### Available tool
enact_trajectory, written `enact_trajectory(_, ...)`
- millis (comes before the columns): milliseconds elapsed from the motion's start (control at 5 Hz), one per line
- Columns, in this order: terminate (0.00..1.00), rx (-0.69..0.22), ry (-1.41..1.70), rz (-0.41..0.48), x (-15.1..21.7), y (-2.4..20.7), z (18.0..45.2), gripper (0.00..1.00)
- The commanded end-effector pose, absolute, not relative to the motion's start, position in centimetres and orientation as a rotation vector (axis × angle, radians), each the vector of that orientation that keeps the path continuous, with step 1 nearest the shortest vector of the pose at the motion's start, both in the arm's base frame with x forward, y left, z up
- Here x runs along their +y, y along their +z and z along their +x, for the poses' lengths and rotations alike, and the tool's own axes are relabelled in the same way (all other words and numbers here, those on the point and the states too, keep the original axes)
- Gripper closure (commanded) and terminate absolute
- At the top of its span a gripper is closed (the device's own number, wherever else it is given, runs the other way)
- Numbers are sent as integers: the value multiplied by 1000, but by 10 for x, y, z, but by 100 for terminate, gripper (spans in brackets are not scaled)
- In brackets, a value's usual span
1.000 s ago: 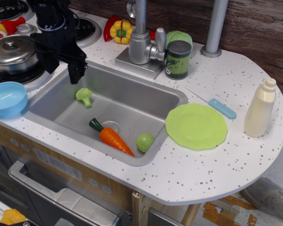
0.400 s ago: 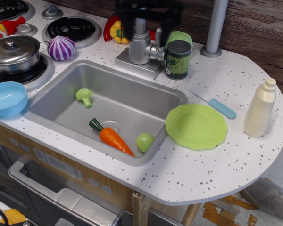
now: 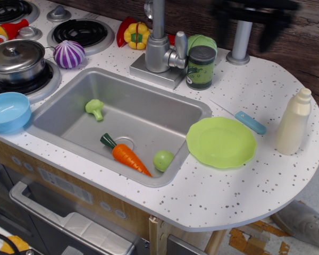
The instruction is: Put detergent in sink
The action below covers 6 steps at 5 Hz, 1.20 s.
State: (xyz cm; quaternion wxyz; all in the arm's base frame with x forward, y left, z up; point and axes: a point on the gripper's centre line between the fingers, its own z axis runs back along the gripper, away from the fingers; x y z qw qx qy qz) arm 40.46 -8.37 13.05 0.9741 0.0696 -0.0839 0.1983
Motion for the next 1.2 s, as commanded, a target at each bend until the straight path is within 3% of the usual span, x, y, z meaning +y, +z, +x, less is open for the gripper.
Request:
enact_trajectory(0, 0, -199, 440, 105, -151, 151, 413, 0)
enact_trajectory(200, 0, -224, 425, 97, -186, 145, 405, 0)
enact_trajectory(400, 0, -220, 410, 147, -183, 140, 395, 0)
enact_trajectory(600, 0, -236, 382, 146, -163, 133, 384, 0)
enact_trajectory(1000, 0, -209, 356, 131, -133, 134, 389, 0)
